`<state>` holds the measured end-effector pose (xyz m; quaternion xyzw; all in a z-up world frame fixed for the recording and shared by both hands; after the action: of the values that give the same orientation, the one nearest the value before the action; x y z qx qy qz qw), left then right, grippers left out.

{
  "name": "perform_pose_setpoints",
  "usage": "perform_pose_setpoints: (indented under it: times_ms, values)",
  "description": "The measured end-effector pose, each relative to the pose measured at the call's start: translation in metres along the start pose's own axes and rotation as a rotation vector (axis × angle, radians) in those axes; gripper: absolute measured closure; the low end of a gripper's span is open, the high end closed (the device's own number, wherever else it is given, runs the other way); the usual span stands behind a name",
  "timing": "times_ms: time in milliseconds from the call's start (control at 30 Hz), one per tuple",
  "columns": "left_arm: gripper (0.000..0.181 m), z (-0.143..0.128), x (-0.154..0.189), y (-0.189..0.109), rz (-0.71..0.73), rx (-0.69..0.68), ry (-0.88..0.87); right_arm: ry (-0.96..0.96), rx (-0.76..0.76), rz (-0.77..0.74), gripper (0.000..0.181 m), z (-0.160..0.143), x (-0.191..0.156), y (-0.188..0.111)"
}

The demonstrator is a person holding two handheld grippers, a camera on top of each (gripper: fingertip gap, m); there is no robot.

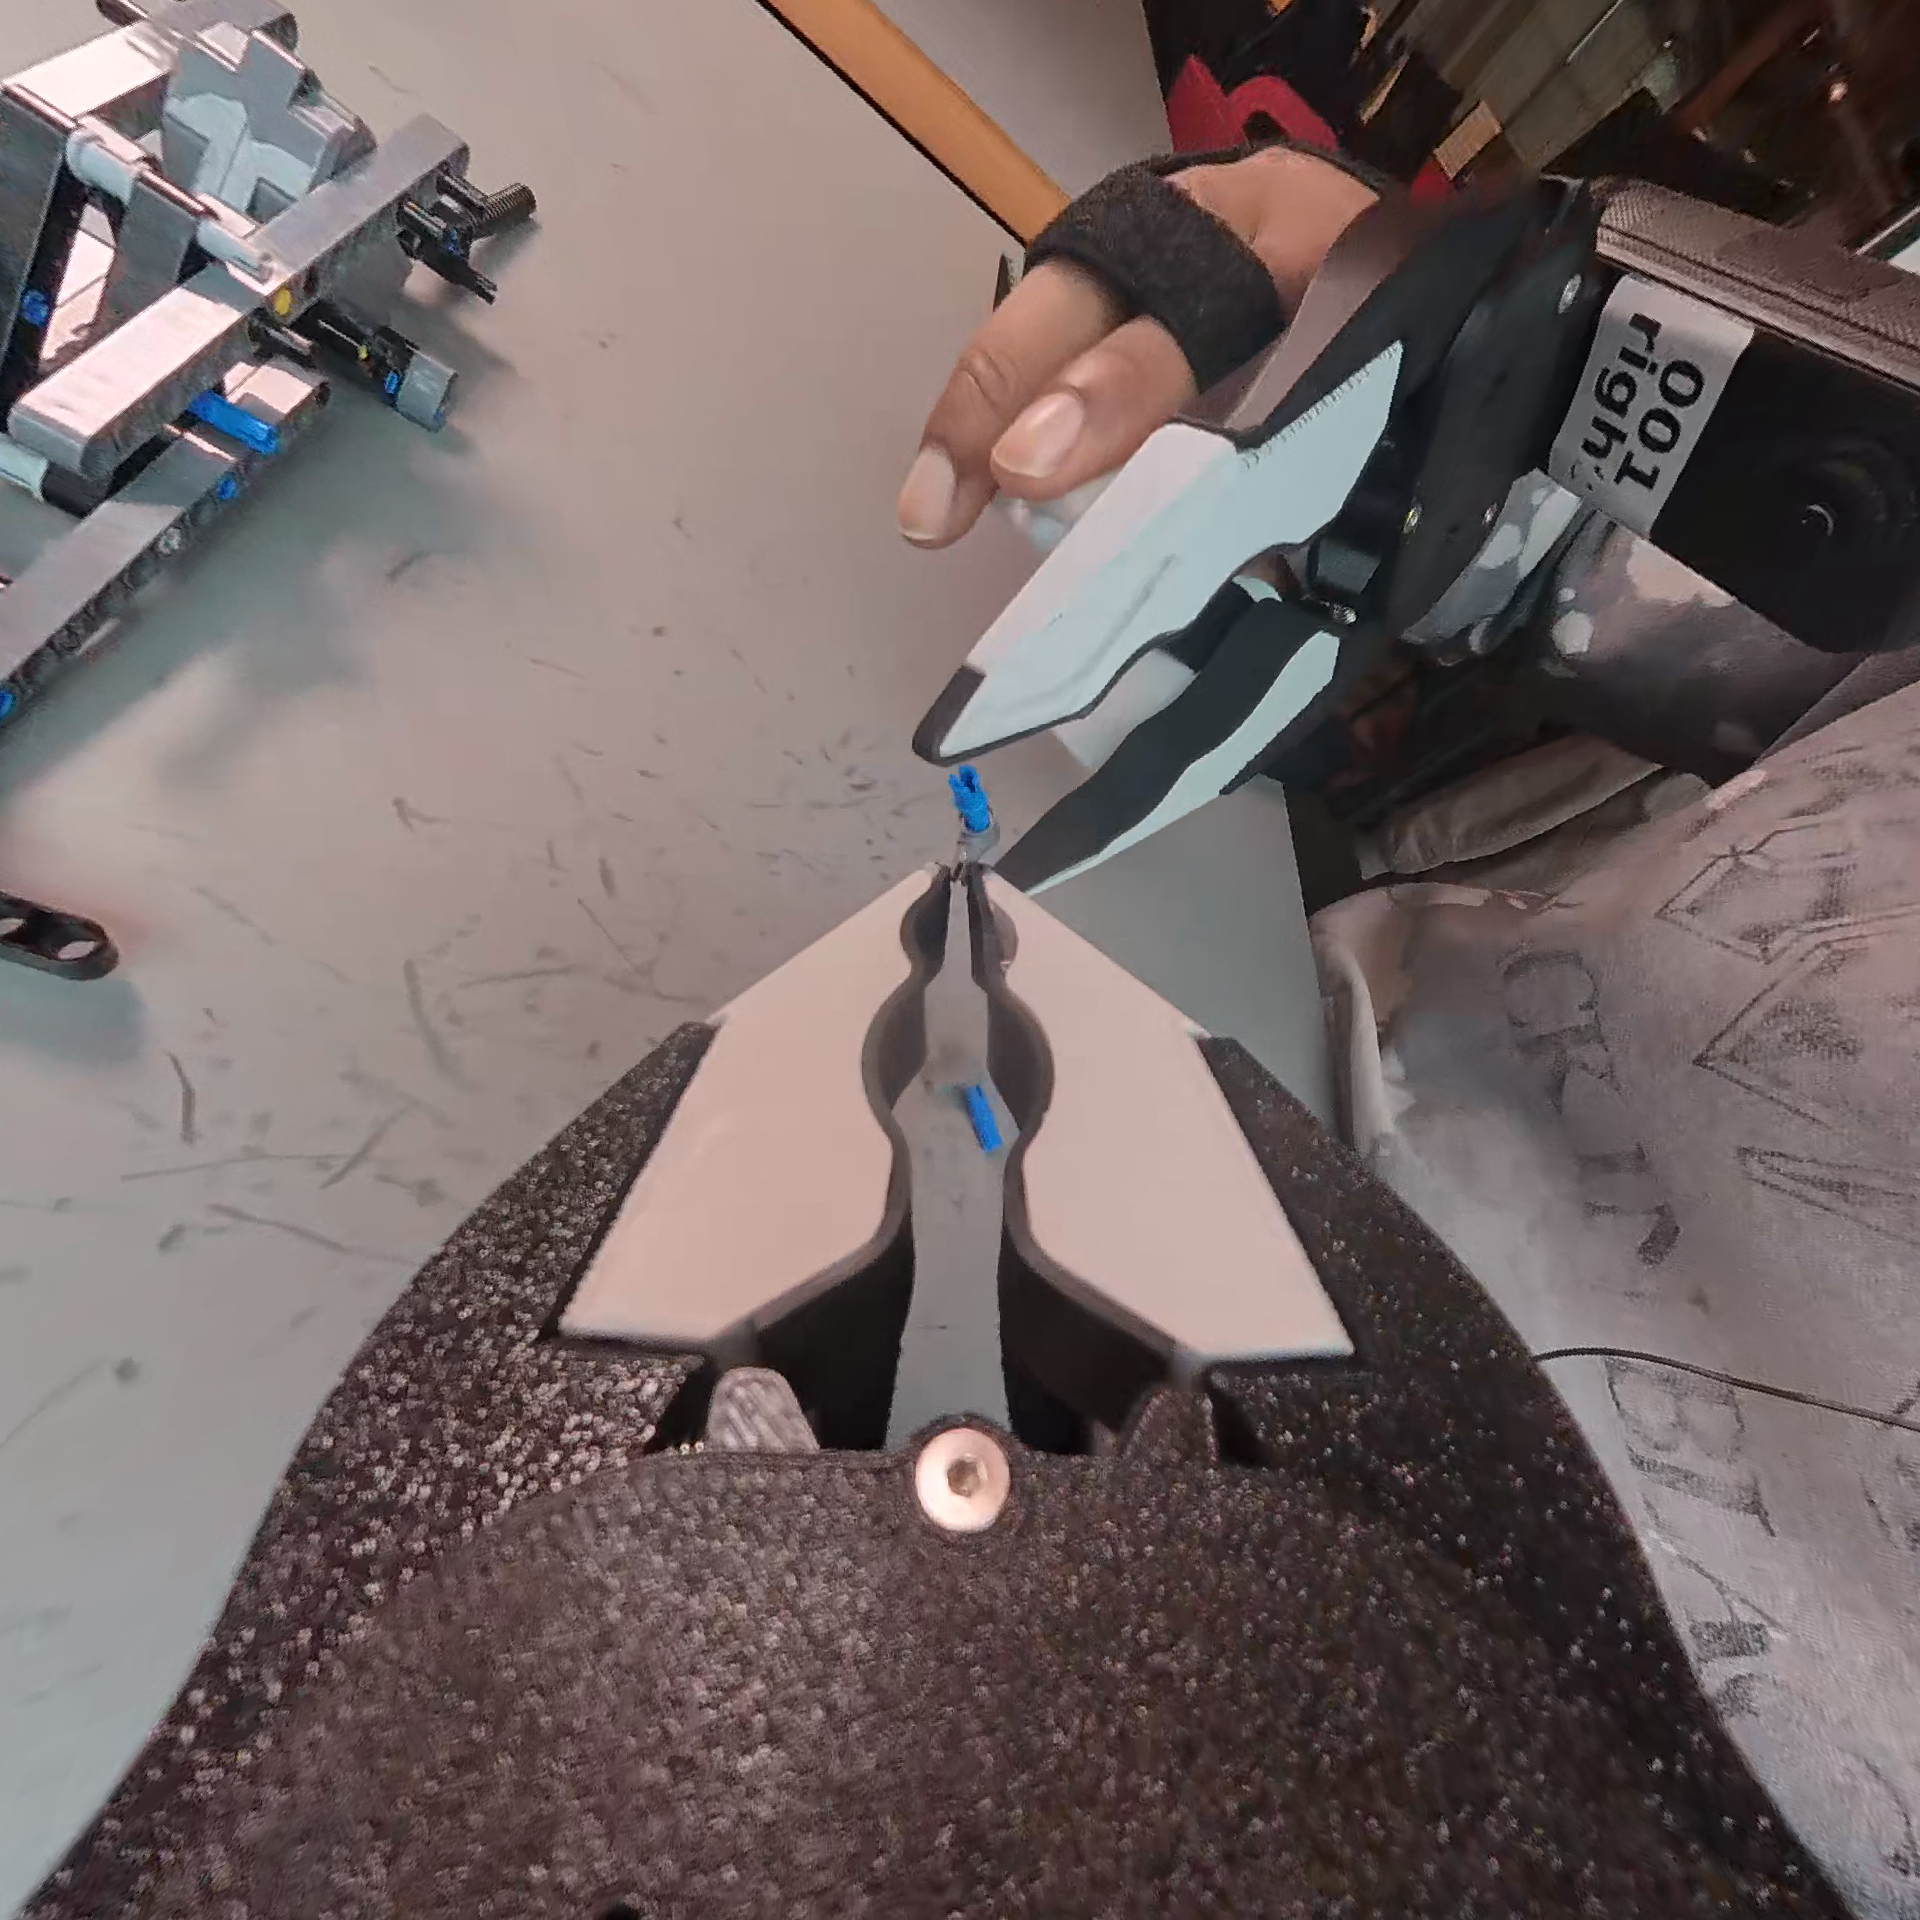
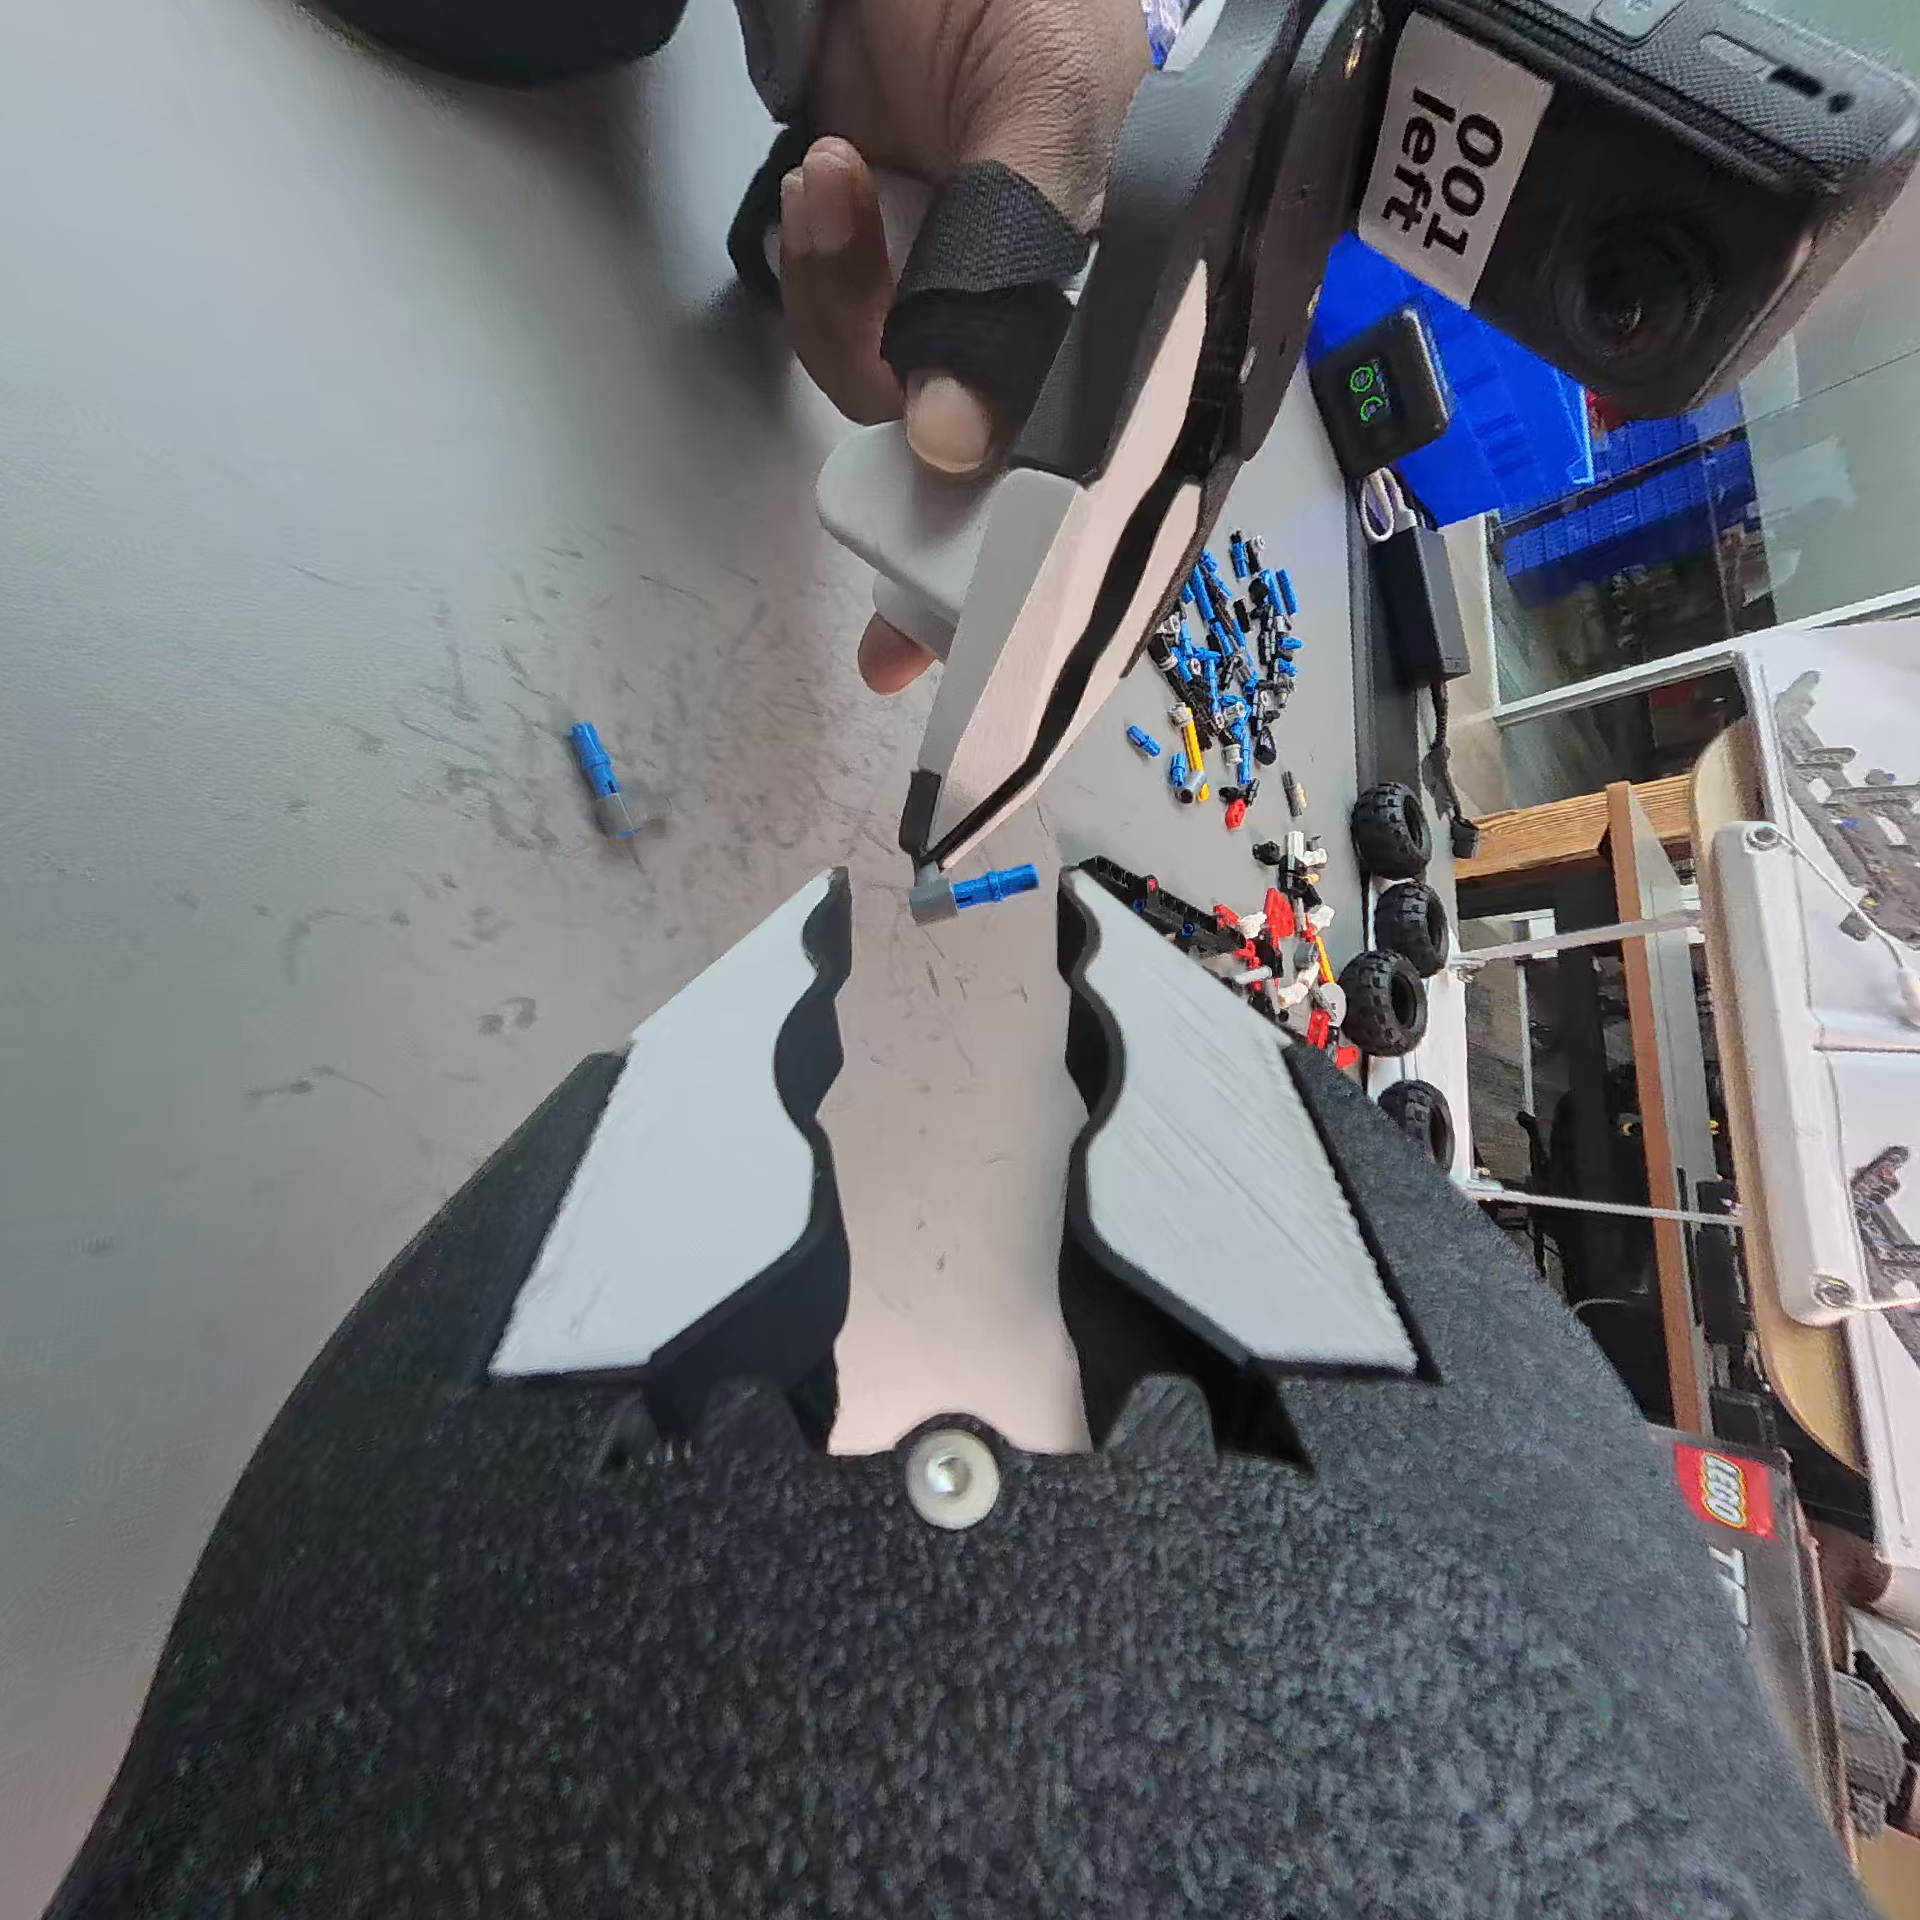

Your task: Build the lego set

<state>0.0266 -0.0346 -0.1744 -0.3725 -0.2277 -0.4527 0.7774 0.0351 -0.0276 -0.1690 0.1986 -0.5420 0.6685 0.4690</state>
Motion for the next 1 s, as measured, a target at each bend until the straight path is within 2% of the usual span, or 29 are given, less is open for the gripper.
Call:
perform_pose_setpoints:
  times_ms: [167, 400, 500, 1000]
  values:
    - [0.177, -0.003, -0.002, 0.003, 0.022, 0.001, -0.039, -0.039, -0.015, 0.011, 0.156, -0.002, 0.000, 0.006]
    - [0.176, 0.001, -0.001, 0.000, -0.016, 0.045, -0.105, 0.015, 0.014, 0.005, 0.157, -0.003, 0.006, 0.005]
    - [0.168, 0.004, 0.002, -0.001, -0.037, 0.067, -0.103, 0.041, 0.018, -0.007, 0.157, -0.004, 0.009, 0.004]
    - [0.177, 0.023, 0.015, -0.015, -0.248, 0.198, -0.251, 0.138, 0.148, -0.078, 0.158, 0.008, 0.032, -0.007]
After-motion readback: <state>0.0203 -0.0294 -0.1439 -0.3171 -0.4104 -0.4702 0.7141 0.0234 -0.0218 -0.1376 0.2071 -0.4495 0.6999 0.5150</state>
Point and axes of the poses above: each gripper's, where its closed fingertips meet, y out along the fingers, z out of its top, x = y × z across the jaws, the point moved 1 cm from there along -y, back along the fingers, and after that the axes turned 12 degrees about -y, right-handed, at the moved point
